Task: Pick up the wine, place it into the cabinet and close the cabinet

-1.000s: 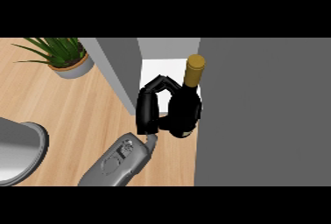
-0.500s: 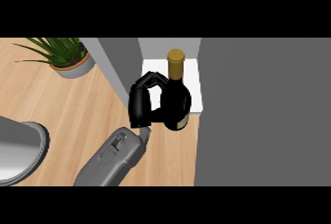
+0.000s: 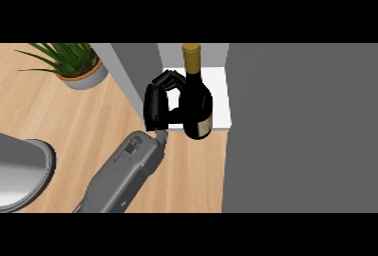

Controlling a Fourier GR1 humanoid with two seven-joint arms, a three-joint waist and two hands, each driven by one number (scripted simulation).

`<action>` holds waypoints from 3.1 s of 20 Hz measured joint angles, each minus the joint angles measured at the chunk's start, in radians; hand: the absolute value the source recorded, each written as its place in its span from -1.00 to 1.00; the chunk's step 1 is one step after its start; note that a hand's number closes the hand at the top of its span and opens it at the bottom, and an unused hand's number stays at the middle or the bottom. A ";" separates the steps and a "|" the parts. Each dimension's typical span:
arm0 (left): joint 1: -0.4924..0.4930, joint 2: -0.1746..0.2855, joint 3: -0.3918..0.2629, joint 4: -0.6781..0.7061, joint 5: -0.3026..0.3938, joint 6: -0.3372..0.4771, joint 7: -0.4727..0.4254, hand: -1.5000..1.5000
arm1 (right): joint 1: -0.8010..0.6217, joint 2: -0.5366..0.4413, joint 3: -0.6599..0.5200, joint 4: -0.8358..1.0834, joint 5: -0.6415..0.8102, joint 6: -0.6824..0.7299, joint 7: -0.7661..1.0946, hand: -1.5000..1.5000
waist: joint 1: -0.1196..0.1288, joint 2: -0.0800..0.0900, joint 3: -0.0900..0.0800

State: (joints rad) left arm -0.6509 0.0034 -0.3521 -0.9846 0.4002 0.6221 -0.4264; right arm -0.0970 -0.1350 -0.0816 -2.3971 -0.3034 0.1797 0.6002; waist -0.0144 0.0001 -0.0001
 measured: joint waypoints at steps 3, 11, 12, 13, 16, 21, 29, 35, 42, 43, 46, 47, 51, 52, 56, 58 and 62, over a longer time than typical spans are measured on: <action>-0.043 0.004 0.022 0.055 0.024 -0.017 0.007 1.00 | 0.033 0.010 0.006 0.002 -0.002 0.022 -0.030 -1.00 | -0.003 0.000 0.000; -0.180 -0.002 0.089 0.271 0.054 -0.040 -0.052 1.00 | 0.034 0.017 0.037 -0.002 0.000 0.007 -0.023 -1.00 | -0.015 0.003 0.000; -0.192 -0.002 0.102 0.293 0.051 -0.046 -0.060 1.00 | 0.035 0.013 0.037 -0.003 0.000 0.008 -0.021 -1.00 | -0.014 0.003 0.000; -0.204 -0.002 0.099 0.310 0.057 -0.037 -0.073 1.00 | 0.036 0.012 0.035 -0.002 -0.001 0.008 -0.020 -1.00 | -0.015 0.003 0.000; -0.238 -0.003 0.111 0.352 0.049 -0.027 -0.101 1.00 | 0.014 0.004 0.016 0.002 -0.002 0.001 -0.014 -1.00 | -0.013 0.003 0.000; -0.303 -0.003 0.143 0.452 0.056 -0.003 -0.174 1.00 | 0.005 0.005 0.026 0.002 -0.004 -0.006 -0.005 -1.00 | -0.020 0.005 0.000; -0.409 0.004 0.242 0.613 0.068 -0.064 -0.228 1.00 | 0.023 0.023 0.055 0.012 0.001 0.008 -0.047 -1.00 | -0.026 0.010 0.000; -0.429 -0.004 0.319 0.671 0.125 -0.111 -0.259 1.00 | 0.055 0.024 0.058 0.009 0.000 0.024 -0.067 -1.00 | -0.035 0.010 0.001; -0.452 -0.004 0.356 0.736 0.163 -0.149 -0.316 1.00 | 0.028 0.021 0.076 0.010 0.001 0.009 -0.046 -1.00 | -0.047 0.011 0.002; -0.460 -0.004 0.362 0.747 0.165 -0.151 -0.314 1.00 | 0.031 0.027 0.084 0.011 0.002 0.009 -0.055 -1.00 | -0.046 0.011 0.002; -0.471 -0.004 0.371 0.772 0.162 -0.165 -0.325 1.00 | 0.028 0.022 0.081 0.012 0.003 0.010 -0.055 -1.00 | -0.046 0.012 0.003; -0.474 -0.004 0.373 0.779 0.160 -0.170 -0.324 1.00 | 0.023 0.019 0.082 0.010 0.003 0.007 -0.049 -1.00 | -0.046 0.011 0.003; -0.482 -0.003 0.377 0.815 0.149 -0.154 -0.331 -1.00 | 0.022 0.014 0.075 0.012 0.002 0.013 -0.053 -1.00 | -0.049 0.013 0.003; -0.478 -0.004 0.375 0.823 0.145 -0.149 -0.341 -1.00 | 0.024 0.017 0.077 0.013 0.002 0.013 -0.058 -1.00 | -0.051 0.014 0.003; -0.484 -0.004 0.374 0.851 0.130 -0.125 -0.343 -1.00 | 0.025 0.014 0.074 0.013 0.003 0.013 -0.060 -1.00 | -0.052 0.015 0.002; -0.482 -0.002 0.370 0.858 0.122 -0.124 -0.348 -1.00 | 0.022 0.014 0.077 0.013 0.003 0.009 -0.058 -1.00 | -0.053 0.015 0.003; -0.476 -0.003 0.366 0.880 0.105 -0.099 -0.357 -1.00 | 0.016 0.007 0.062 0.015 0.001 0.016 -0.063 -1.00 | -0.057 0.018 0.003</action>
State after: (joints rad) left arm -1.1266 0.0003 0.0137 -0.1050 0.5055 0.5233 -0.7834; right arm -0.0810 -0.1280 -0.0193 -2.3816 -0.3020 0.1954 0.5376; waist -0.0714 0.0176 0.0030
